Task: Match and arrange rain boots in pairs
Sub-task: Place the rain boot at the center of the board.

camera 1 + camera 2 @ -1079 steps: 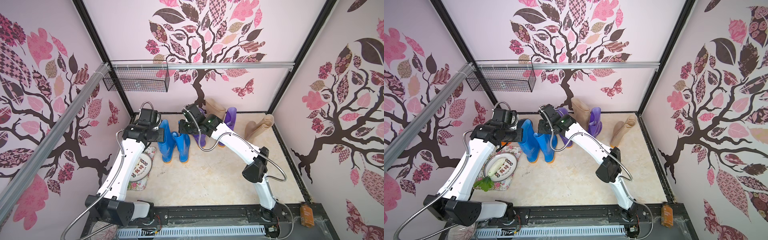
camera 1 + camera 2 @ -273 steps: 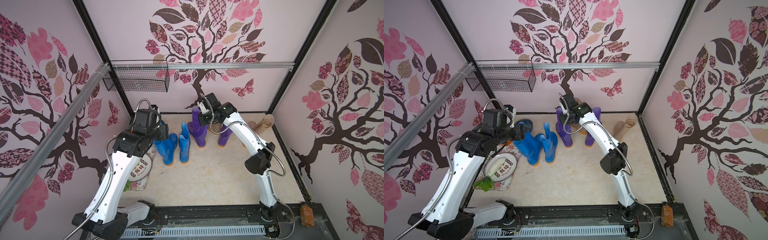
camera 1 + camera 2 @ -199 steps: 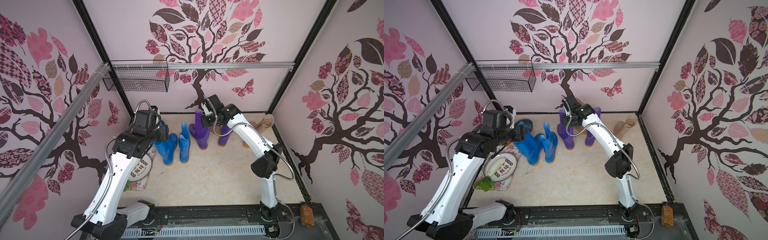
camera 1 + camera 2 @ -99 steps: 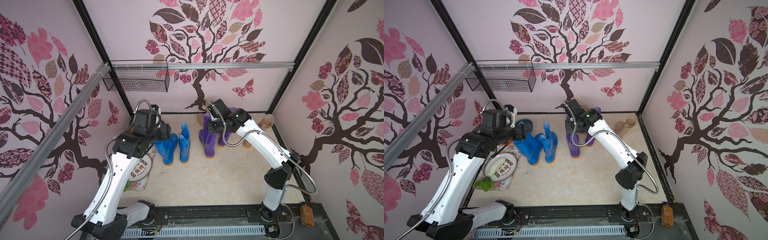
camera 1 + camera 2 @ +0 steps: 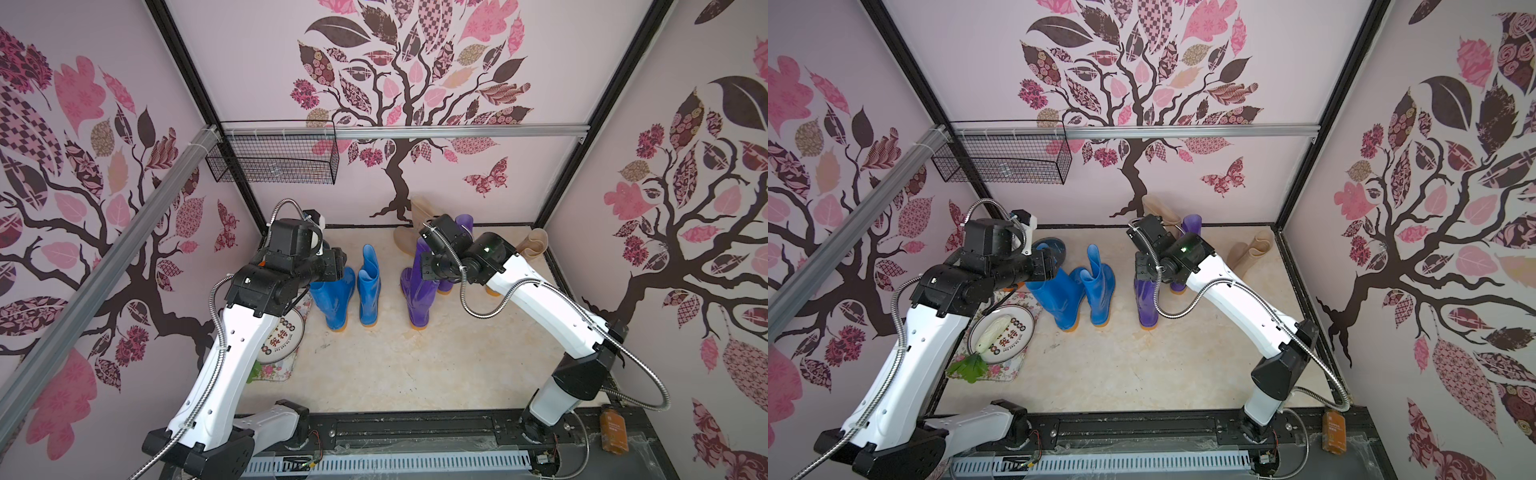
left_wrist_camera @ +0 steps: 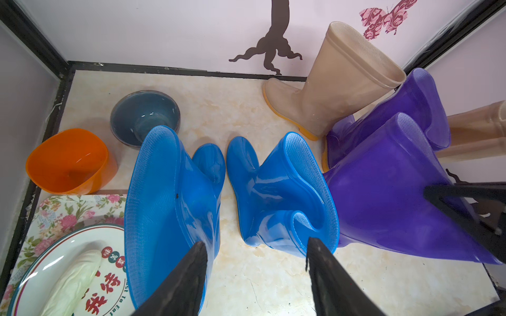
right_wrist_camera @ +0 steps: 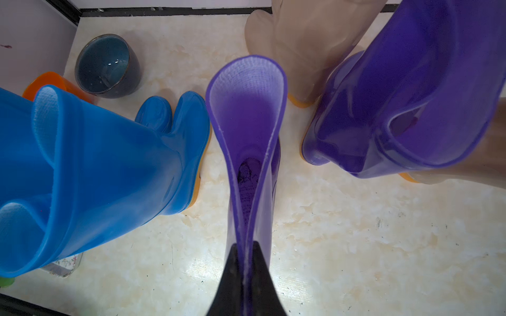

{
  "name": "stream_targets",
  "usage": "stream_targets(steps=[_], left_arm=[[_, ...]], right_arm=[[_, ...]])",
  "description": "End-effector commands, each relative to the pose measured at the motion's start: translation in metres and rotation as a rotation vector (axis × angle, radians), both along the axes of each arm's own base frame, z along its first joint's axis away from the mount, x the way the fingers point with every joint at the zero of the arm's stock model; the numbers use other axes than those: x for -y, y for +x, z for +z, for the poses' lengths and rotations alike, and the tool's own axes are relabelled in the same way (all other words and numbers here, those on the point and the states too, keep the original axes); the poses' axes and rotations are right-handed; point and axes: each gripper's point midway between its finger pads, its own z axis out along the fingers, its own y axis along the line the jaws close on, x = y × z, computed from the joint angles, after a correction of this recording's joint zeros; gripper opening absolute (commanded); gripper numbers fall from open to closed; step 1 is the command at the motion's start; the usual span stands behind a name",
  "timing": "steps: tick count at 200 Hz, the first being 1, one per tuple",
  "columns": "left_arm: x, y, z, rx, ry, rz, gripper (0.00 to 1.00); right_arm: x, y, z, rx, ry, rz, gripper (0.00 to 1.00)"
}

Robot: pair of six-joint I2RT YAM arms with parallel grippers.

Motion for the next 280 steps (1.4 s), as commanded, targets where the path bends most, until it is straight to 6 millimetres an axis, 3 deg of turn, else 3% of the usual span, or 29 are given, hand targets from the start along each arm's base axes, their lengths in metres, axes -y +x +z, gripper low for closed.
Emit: stream_targets(steps=[1,34,64,125,168,209,248,266,270,280], left_arm=[[0.008,0.002,0.008,0.022,-0.041,-0.020,0.61],[0.016,0.002,0.019,0.047,-0.079,-0.046,0.61],[0.029,0.003,0.026,0.068,-0.114,-0.089,0.62],[0.067,0.004,0.029,0.110,0.003,-0.162,0.63],[0.079,0.006,0.036,0.124,0.001,-0.185,0.63],[0.111,0.007,0.043,0.163,0.074,-0.251,0.63],[0.153,0.011,0.038,0.157,0.120,-0.321,0.65],[0.172,0.014,0.024,0.133,0.155,-0.352,0.65],[0.176,0.013,0.034,0.156,0.148,-0.357,0.65],[0.186,0.016,0.031,0.160,0.163,-0.366,0.67]], right_arm=[[0.012,-0.014,0.057,0.128,0.138,-0.056,0.00],[0.026,-0.036,0.065,0.109,0.157,-0.053,0.00],[0.036,-0.054,0.059,0.061,0.154,-0.029,0.00],[0.076,-0.083,0.064,0.071,0.140,-0.066,0.00],[0.103,-0.102,0.048,0.027,0.074,-0.093,0.00],[0.132,-0.101,0.043,0.077,-0.035,-0.165,0.00],[0.134,-0.092,0.050,0.128,-0.046,-0.174,0.00],[0.137,-0.094,0.050,0.128,-0.059,-0.174,0.00],[0.139,-0.093,0.049,0.128,-0.069,-0.177,0.00],[0.144,-0.091,0.046,0.135,-0.089,-0.186,0.00]])
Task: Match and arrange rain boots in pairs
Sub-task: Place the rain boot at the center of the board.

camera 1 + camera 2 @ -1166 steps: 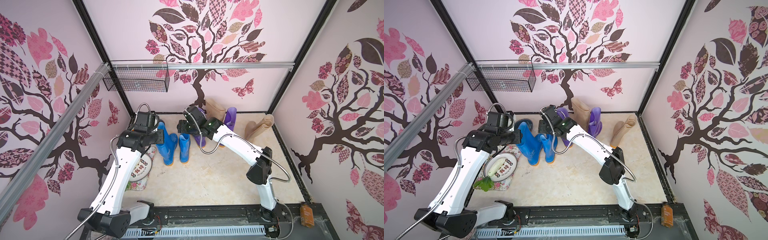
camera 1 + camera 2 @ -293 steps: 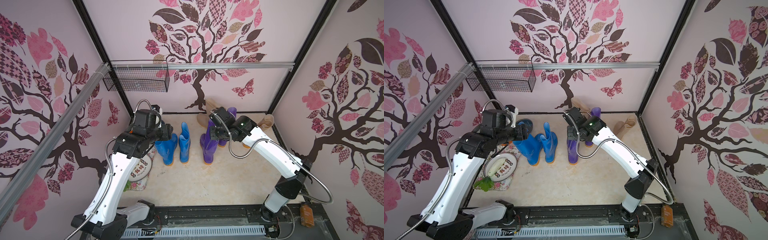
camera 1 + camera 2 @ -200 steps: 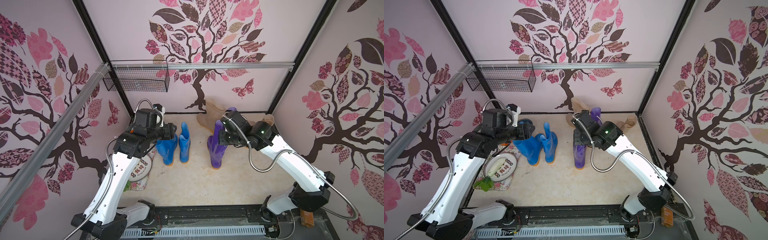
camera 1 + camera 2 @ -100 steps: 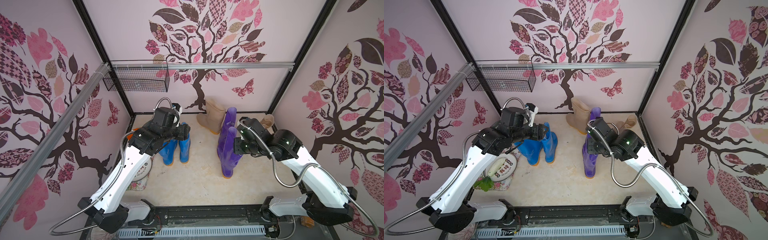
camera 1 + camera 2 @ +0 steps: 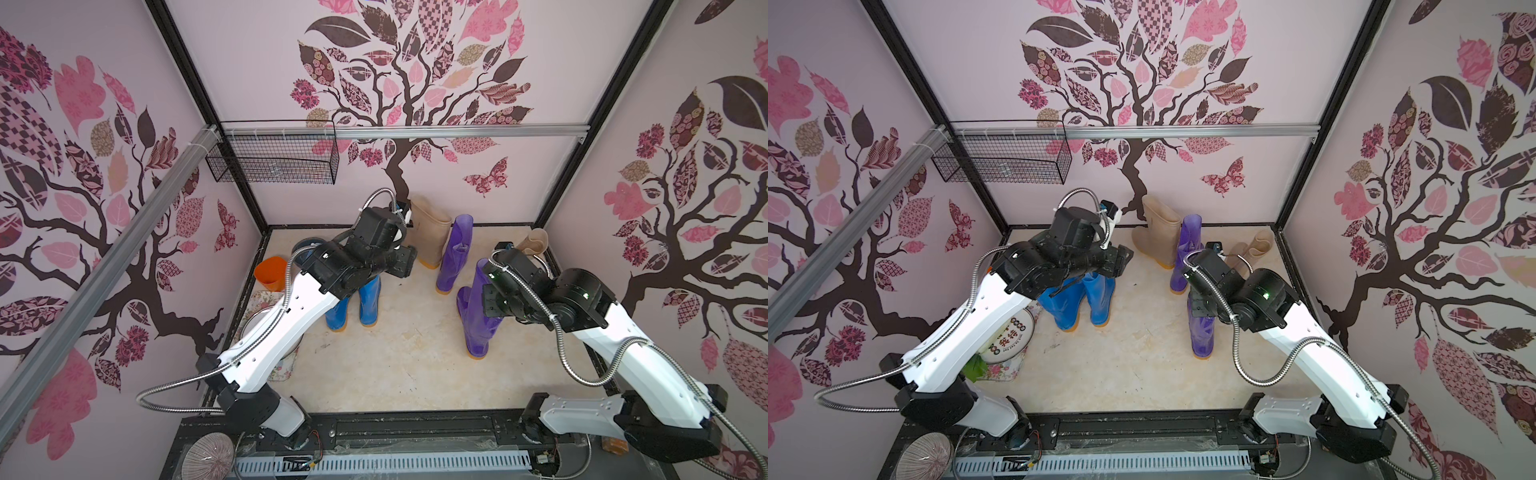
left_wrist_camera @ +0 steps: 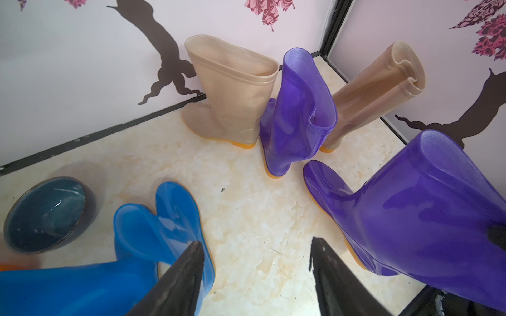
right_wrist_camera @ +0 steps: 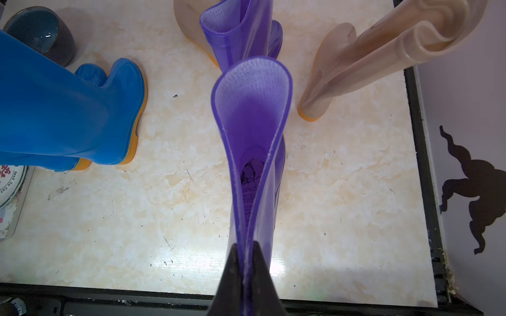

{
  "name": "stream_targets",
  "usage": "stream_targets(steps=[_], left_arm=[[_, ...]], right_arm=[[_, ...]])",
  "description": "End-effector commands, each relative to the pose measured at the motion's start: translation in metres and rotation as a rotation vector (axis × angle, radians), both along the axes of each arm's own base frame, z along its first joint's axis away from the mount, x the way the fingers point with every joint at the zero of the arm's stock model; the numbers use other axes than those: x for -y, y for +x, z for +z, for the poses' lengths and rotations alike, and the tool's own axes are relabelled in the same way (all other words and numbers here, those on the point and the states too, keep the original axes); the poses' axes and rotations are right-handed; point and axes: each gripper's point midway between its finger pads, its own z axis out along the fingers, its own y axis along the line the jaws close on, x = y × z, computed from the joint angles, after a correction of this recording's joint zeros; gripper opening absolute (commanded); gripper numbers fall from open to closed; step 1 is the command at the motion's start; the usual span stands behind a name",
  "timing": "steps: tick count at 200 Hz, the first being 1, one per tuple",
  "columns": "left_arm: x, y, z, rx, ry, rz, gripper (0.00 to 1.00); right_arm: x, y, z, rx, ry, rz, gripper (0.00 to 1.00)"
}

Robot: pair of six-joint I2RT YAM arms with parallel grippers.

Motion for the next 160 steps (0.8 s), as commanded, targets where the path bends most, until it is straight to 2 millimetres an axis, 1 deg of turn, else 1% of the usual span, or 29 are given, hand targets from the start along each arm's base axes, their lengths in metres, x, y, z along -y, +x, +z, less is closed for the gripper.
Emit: stream_targets(steps=[1,16,28,50,68,87,115,140,160], left_arm=[[0.016,0.003,0.016,0.060,0.014,-0.017,0.67],[0.031,0.006,0.011,0.051,0.019,-0.039,0.68],[0.041,0.009,0.007,0.043,0.023,-0.054,0.68],[0.054,0.017,-0.001,0.040,0.043,-0.065,0.69],[0.067,0.019,-0.005,0.040,0.032,-0.097,0.70],[0.080,0.022,-0.011,0.042,0.024,-0.123,0.71],[0.094,0.028,-0.024,0.039,0.042,-0.141,0.72],[0.106,0.031,-0.033,0.039,0.048,-0.162,0.73],[0.114,0.035,-0.038,0.039,0.046,-0.166,0.74]], right_arm=[[0.015,0.011,0.025,0.126,0.027,-0.068,0.00],[0.019,0.017,0.022,0.140,0.033,-0.074,0.00],[0.020,0.023,0.023,0.171,0.052,-0.074,0.00],[0.027,0.035,0.025,0.213,0.065,-0.097,0.00],[0.023,0.041,0.025,0.225,0.058,-0.075,0.00],[0.018,0.045,0.016,0.209,0.028,-0.049,0.00],[0.018,0.052,0.008,0.236,0.002,-0.039,0.00],[0.024,0.058,-0.006,0.235,0.003,-0.057,0.00],[0.022,0.060,-0.018,0.227,0.007,-0.046,0.00]])
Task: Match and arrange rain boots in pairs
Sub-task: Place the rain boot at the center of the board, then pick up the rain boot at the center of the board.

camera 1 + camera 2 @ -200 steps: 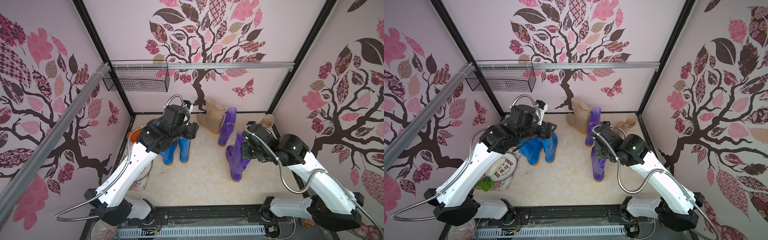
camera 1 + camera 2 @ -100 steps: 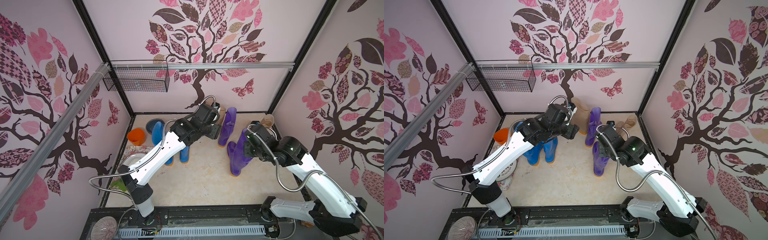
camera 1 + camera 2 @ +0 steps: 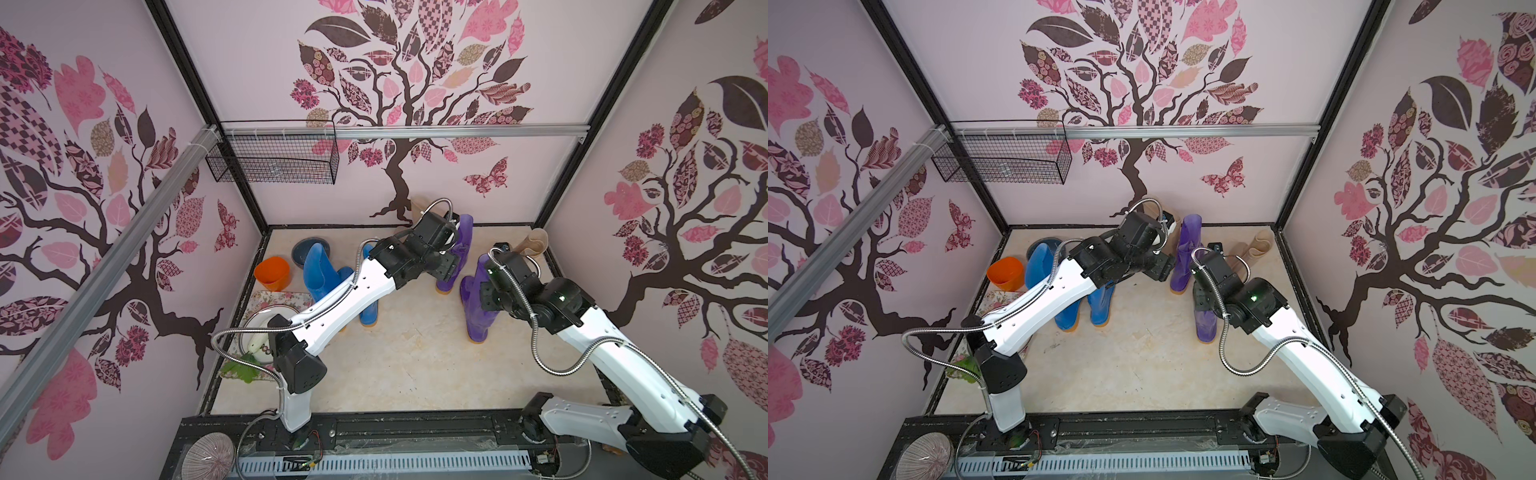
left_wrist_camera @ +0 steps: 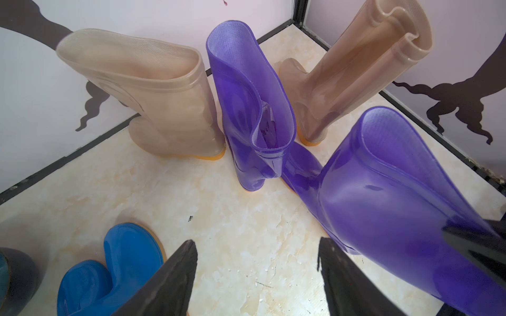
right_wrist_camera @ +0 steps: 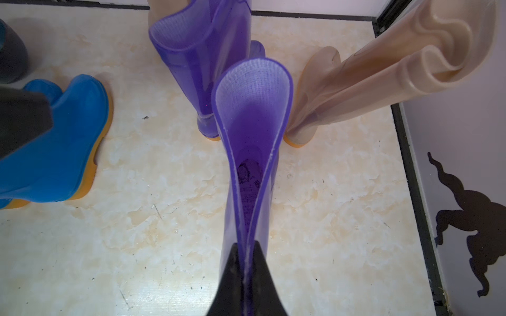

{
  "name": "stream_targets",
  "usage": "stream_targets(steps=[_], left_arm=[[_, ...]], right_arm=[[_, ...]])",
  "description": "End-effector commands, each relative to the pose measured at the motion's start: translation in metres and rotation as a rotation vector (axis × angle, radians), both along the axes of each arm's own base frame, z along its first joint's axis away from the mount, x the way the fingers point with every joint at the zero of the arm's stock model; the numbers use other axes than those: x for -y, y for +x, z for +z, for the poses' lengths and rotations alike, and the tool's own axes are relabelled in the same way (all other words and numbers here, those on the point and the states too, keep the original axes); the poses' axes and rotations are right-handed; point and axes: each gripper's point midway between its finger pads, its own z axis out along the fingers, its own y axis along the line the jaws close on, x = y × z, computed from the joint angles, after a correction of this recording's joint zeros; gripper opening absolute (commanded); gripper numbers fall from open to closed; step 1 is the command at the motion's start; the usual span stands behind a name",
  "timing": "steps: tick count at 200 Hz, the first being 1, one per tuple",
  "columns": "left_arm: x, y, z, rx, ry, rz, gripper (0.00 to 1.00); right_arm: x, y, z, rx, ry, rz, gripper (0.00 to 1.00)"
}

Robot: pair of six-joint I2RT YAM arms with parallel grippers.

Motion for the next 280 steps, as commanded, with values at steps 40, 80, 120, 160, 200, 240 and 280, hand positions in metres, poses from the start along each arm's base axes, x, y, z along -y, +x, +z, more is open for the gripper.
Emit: stream_targets(steps=[40,80,120,160,200,240,280], left_arm=[[0.027,0.015,0.010,0.061,-0.036,-0.022,0.74],[0.036,0.027,0.004,0.077,-0.023,-0.013,0.76],[0.044,0.038,-0.009,0.062,-0.014,0.013,0.76],[0.044,0.052,-0.020,0.065,0.011,0.081,0.73],[0.054,0.057,-0.032,0.048,0.007,0.077,0.63],[0.056,0.060,-0.031,0.015,-0.050,0.080,0.28],[0.059,0.053,-0.017,0.007,-0.108,0.058,0.00]], right_arm=[[0.004,0.013,0.028,0.158,0.061,-0.021,0.23],[0.006,0.010,0.036,0.172,0.070,-0.012,0.73],[0.013,0.005,0.061,0.227,0.083,-0.018,0.92],[0.021,0.002,0.079,0.273,0.082,-0.037,0.94],[0.023,0.000,0.080,0.271,0.088,-0.044,0.93],[0.025,-0.002,0.076,0.268,0.095,-0.052,0.92],[0.026,-0.003,0.068,0.252,0.090,-0.058,0.92]])
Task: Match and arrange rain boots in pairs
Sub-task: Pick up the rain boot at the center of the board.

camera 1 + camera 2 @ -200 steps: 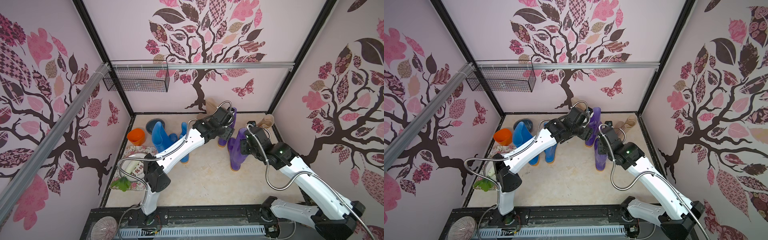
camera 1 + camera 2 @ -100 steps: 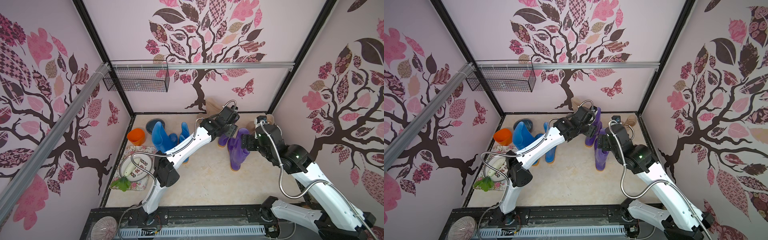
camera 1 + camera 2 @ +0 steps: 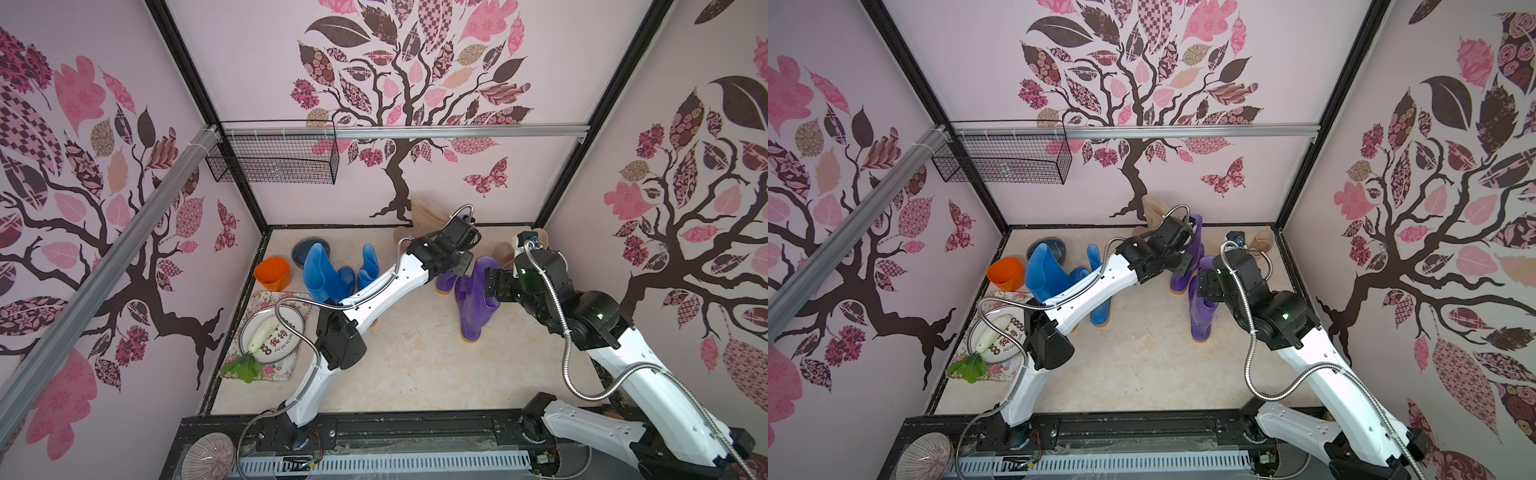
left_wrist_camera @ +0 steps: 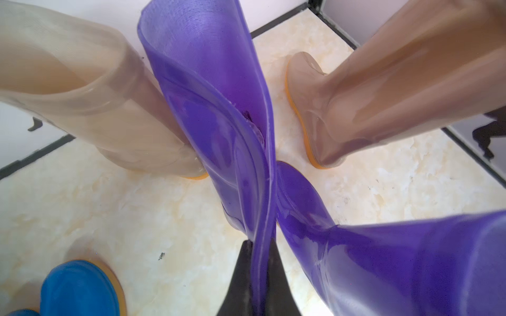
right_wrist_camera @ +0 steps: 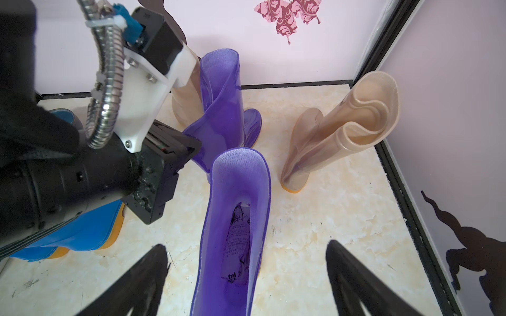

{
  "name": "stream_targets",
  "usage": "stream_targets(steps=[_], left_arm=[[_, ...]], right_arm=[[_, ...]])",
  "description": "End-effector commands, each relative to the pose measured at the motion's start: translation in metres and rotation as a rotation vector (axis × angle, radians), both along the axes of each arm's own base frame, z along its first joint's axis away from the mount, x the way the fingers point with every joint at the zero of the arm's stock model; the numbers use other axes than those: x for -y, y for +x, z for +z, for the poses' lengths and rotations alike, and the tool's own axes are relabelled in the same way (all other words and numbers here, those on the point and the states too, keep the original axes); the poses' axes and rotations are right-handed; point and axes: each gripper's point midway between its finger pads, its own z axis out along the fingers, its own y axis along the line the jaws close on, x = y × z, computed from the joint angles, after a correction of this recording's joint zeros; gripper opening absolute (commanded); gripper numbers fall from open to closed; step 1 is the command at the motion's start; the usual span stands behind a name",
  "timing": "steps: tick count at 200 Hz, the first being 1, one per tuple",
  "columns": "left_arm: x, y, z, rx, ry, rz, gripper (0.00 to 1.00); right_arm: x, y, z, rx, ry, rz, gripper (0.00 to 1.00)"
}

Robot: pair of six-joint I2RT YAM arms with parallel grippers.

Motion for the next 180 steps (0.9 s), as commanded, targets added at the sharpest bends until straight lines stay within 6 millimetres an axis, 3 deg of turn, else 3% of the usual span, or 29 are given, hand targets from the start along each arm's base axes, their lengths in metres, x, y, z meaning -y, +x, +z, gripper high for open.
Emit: stream_targets(steps=[1,58,95,99,124,180], left_arm=[[0.003,-0.002,0.043,0.046,-0.117,-0.004,0.00],[-0.039,-0.024,0.084,0.104,-0.184,0.090,0.00],[-0.063,-0.040,0.092,0.104,-0.239,0.164,0.00],[-0.065,-0.043,0.080,0.085,-0.224,0.168,0.00],[-0.080,-0.053,0.070,0.062,-0.233,0.217,0.00],[-0.100,-0.066,0.067,0.116,-0.208,0.267,0.00]], right_arm=[[0.008,-0.003,-0.001,0.002,0.001,-0.032,0.92],[-0.001,0.004,-0.016,-0.078,0.006,-0.006,0.91],[-0.009,0.011,-0.026,-0.144,0.021,0.025,0.92],[-0.010,0.011,-0.028,-0.153,0.020,0.028,0.93],[-0.015,0.014,-0.039,-0.199,0.019,0.044,0.94],[-0.020,0.018,-0.053,-0.257,0.003,0.061,0.94]])
